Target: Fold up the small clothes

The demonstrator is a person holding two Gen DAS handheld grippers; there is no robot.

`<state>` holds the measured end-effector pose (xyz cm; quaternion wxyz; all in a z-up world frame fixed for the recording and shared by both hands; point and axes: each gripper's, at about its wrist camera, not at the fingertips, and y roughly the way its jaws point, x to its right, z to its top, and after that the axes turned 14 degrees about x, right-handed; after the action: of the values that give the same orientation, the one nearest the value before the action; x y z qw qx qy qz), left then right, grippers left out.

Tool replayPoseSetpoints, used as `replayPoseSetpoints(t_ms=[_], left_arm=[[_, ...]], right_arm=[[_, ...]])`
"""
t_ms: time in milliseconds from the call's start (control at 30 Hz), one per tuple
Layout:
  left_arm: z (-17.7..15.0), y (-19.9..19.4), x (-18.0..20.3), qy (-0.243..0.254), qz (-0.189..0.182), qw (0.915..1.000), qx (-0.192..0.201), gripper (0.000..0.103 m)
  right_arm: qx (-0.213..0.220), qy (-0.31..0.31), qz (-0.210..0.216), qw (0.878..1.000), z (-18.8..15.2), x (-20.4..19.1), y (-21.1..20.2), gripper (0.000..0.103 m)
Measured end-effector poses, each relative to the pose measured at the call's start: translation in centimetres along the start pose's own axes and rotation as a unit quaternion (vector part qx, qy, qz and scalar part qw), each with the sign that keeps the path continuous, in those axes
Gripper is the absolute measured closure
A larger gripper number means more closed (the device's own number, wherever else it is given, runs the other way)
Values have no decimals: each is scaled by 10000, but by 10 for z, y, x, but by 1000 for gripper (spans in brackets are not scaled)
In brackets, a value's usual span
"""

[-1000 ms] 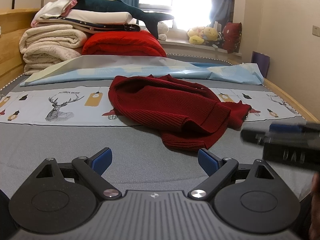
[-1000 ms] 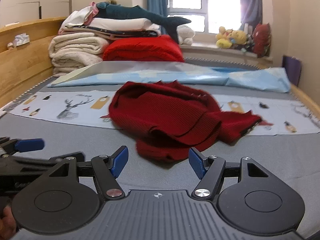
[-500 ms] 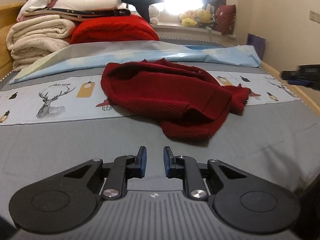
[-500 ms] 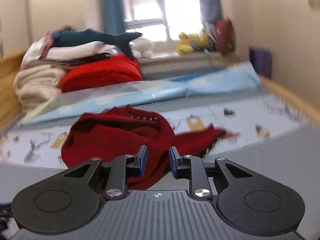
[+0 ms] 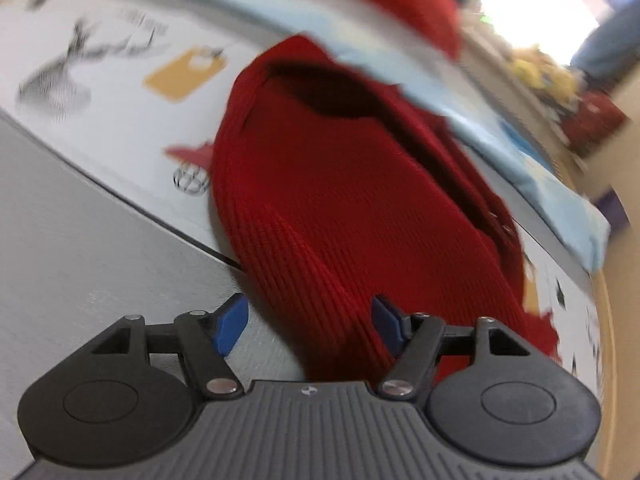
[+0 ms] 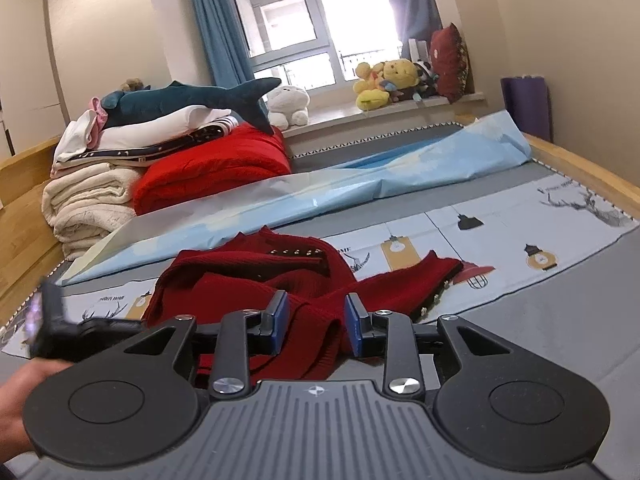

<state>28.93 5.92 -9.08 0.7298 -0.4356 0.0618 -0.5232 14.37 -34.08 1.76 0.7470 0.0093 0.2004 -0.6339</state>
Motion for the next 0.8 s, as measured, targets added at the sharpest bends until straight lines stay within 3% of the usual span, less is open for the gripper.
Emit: replayPoseSetpoints(t_ms=[67, 100, 133, 200, 300, 367, 467, 567, 667, 733, 800], left_arm=[[5, 19, 3, -10, 37, 9998, -220, 50], [5, 22, 3, 147, 65, 9995, -277, 81], [9, 23, 5, 373, -23, 9987, -341, 85], [23, 12, 4, 893, -293, 9954, -188, 87], [49, -24, -19, 1636, -305, 9858, 227, 89], [76, -46, -56, 1798, -177, 9826, 431, 89], [102, -70, -113, 2267, 423, 9707, 672, 90], [104, -78, -164, 2418, 782, 9663, 399, 90], [85, -75, -199, 2507, 1023, 9624, 238, 90], [73, -67, -212, 2630, 1051, 9590, -102, 89], [82, -66, -216, 2580, 813, 9626, -111, 86]], right_arm=[[-19, 49, -39, 10000, 1, 4, 0, 71], [-20, 61, -58, 10000, 1, 5, 1, 70], [-33, 69, -75, 9999, 1, 5, 2, 70], [-58, 84, -110, 9999, 0, 4, 4, 70], [-128, 152, -147, 9997, -2, 3, 8, 70], [-184, 157, -143, 9996, -5, -1, 11, 70], [-316, 172, -111, 9993, -10, -7, 17, 70], [-533, 181, -119, 9983, -17, -15, 26, 70], [-778, 185, -132, 9967, -29, -26, 38, 70], [-1058, 228, -84, 9941, -40, -38, 49, 70], [-1455, 227, 78, 9891, -56, -54, 64, 70]])
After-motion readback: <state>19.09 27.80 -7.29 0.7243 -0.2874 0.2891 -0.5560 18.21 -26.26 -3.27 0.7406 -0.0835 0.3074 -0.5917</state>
